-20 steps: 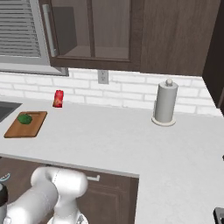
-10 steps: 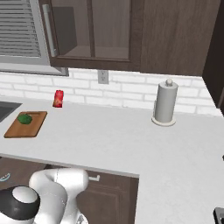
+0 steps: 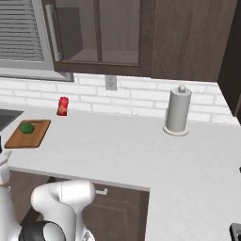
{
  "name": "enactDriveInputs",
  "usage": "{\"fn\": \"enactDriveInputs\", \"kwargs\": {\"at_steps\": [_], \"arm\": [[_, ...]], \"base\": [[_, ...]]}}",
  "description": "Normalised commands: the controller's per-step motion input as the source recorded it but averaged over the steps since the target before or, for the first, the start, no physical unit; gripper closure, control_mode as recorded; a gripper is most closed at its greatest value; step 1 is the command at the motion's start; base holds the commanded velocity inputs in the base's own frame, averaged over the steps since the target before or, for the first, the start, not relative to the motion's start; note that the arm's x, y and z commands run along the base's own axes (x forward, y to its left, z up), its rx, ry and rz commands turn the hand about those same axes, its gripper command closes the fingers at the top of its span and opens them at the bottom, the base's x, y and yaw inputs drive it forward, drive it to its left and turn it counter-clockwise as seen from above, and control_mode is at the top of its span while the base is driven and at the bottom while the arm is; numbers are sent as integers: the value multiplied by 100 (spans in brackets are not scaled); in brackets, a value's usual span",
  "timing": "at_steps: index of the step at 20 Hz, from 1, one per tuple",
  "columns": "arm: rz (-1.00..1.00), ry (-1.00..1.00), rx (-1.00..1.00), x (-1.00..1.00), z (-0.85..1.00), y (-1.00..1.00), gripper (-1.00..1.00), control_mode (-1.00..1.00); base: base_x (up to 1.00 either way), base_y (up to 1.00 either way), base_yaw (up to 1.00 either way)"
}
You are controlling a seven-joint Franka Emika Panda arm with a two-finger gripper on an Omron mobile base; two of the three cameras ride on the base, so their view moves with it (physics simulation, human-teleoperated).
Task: Place the appropriate cutting tool for cutting the broccoli skin on the cutting board.
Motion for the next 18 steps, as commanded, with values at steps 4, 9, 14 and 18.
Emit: {"fn": "enactDriveInputs", "kwargs": {"at_steps": [4, 9, 14, 18], "arm": [[-3, 0, 8, 69, 16, -32, 100, -100], [-3, 1, 6, 75, 12, -8, 100, -100], [-8, 3, 3, 70, 15, 0, 100, -100], [-6, 3, 0, 25, -8, 1, 100, -100]], "base": [[0, 0, 0], [0, 0, 0], [0, 0, 0], [0, 0, 0]]}}
